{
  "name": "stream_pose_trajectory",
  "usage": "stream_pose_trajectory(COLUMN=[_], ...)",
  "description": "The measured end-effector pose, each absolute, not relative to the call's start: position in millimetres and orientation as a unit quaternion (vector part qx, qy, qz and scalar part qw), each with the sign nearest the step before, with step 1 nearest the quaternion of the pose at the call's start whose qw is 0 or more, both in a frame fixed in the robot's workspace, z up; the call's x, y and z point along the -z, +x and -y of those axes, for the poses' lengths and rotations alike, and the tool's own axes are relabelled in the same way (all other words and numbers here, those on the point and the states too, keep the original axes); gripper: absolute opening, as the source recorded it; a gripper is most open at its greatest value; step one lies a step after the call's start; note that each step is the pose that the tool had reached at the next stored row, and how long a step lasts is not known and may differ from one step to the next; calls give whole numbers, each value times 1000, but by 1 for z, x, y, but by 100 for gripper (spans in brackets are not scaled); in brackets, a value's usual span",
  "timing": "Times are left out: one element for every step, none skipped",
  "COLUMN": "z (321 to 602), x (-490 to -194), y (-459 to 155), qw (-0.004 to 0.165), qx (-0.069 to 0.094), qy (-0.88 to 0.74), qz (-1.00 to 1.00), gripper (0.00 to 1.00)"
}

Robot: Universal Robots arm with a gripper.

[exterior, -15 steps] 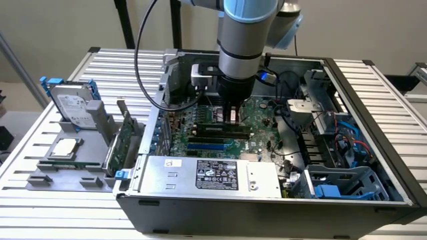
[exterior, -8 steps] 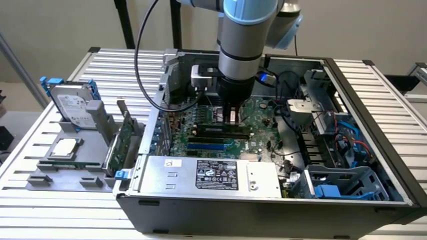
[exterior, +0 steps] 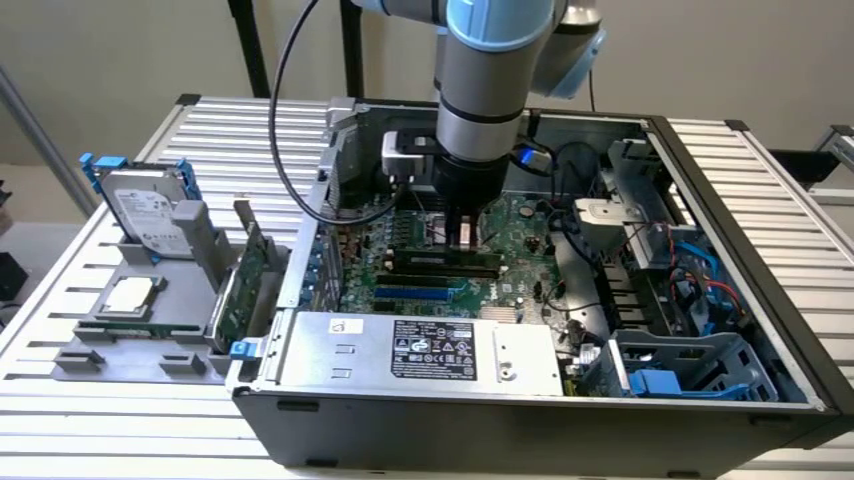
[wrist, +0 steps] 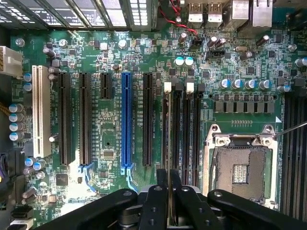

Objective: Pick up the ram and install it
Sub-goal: 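Press down the ram until it locks into place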

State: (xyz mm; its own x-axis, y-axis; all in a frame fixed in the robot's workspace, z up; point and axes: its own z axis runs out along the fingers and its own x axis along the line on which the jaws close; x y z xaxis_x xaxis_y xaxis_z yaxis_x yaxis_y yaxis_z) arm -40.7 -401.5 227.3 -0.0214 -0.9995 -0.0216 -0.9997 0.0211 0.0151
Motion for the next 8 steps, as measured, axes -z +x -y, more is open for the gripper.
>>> stream_pose_trajectory(z=[402,402,402,402,402,402,402,402], x=[-227,-227,-226,-226,-226,-226,-226,-225], y=[-41,-41,-41,-41,-41,-41,-41,-41], qw=[3,3,3,3,3,3,3,3], qx=[-13,-13,-12,-12,-12,-12,-12,-12], qy=[-700,-700,-700,-700,-700,-700,-700,-700], qz=[-714,-714,-714,-714,-715,-714,-714,-715], gripper=[0,0,0,0,0,0,0,0])
